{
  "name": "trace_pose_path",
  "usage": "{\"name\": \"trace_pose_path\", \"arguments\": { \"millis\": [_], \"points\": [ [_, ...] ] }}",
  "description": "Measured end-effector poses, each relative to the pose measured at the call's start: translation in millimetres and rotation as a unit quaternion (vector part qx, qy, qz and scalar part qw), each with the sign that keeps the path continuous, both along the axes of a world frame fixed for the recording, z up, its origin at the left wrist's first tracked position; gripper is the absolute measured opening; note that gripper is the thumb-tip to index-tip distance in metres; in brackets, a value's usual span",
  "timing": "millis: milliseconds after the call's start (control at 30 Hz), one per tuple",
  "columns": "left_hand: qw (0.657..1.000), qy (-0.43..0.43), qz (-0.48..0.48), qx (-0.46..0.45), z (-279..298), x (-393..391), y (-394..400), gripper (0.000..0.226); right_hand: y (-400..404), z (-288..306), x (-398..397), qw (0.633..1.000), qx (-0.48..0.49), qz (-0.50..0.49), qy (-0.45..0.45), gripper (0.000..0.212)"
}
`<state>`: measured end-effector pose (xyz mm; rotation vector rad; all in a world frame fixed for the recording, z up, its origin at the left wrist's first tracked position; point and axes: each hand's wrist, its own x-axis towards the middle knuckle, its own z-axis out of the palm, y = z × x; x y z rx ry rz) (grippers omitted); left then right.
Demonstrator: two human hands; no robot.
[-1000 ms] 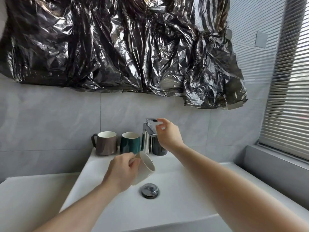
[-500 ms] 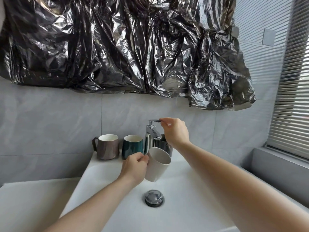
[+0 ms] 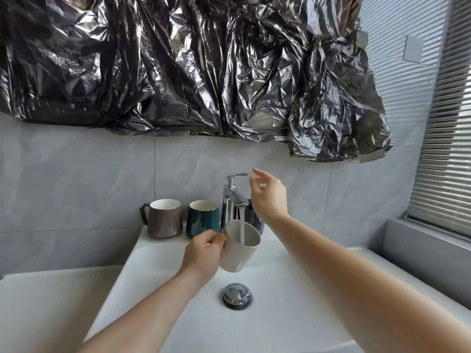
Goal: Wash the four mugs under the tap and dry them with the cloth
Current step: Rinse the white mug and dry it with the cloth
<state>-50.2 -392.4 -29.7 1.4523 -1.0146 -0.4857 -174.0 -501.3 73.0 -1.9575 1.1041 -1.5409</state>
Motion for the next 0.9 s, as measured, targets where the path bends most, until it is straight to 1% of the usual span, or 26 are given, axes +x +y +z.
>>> {"name": "trace_pose_path", "arguments": {
  "millis": [100, 167, 233, 300, 400, 467, 567, 667, 800, 900],
  "points": [
    [1.0, 0.01, -0.002, -0.006, 0, 2, 0, 0.035, 12, -27, -15, 0.995, 0.02, 0.012, -0.096, 0.03],
    [1.0, 0.02, 0.004, -0.013, -2, 4, -3, 0.035, 22, -57, -24, 0.993, 0.029, 0.021, -0.112, 0.033],
    [0.999, 0.03, 0.008, -0.022, -4, 5, -5, 0.035, 26, -86, -30, 0.995, 0.034, 0.048, -0.078, 0.034],
    [0.999, 0.031, 0.012, -0.024, -4, 6, -6, 0.034, 25, -105, -34, 0.994, 0.059, 0.086, -0.009, 0.039],
    [0.999, 0.029, 0.014, -0.036, -2, 6, -5, 0.031, 20, -117, -35, 0.974, 0.118, 0.162, 0.105, 0.066],
    [0.999, 0.03, 0.0, -0.038, -2, 5, -4, 0.031, 18, -123, -33, 0.964, 0.123, 0.183, 0.149, 0.078],
    [0.999, 0.029, -0.027, -0.028, -4, 7, -6, 0.033, 14, -127, -31, 0.969, 0.092, 0.187, 0.132, 0.082],
    [0.999, 0.01, -0.037, -0.01, -6, 7, -5, 0.034, 11, -125, -33, 0.972, 0.065, 0.18, 0.139, 0.08],
    [0.995, -0.087, -0.021, 0.035, -9, 6, -2, 0.038, 9, -123, -35, 0.973, 0.03, 0.151, 0.172, 0.08],
    [0.986, -0.147, -0.019, 0.072, -10, 6, 2, 0.035, 7, -123, -36, 0.97, 0.013, 0.14, 0.196, 0.081]
  ]
}}
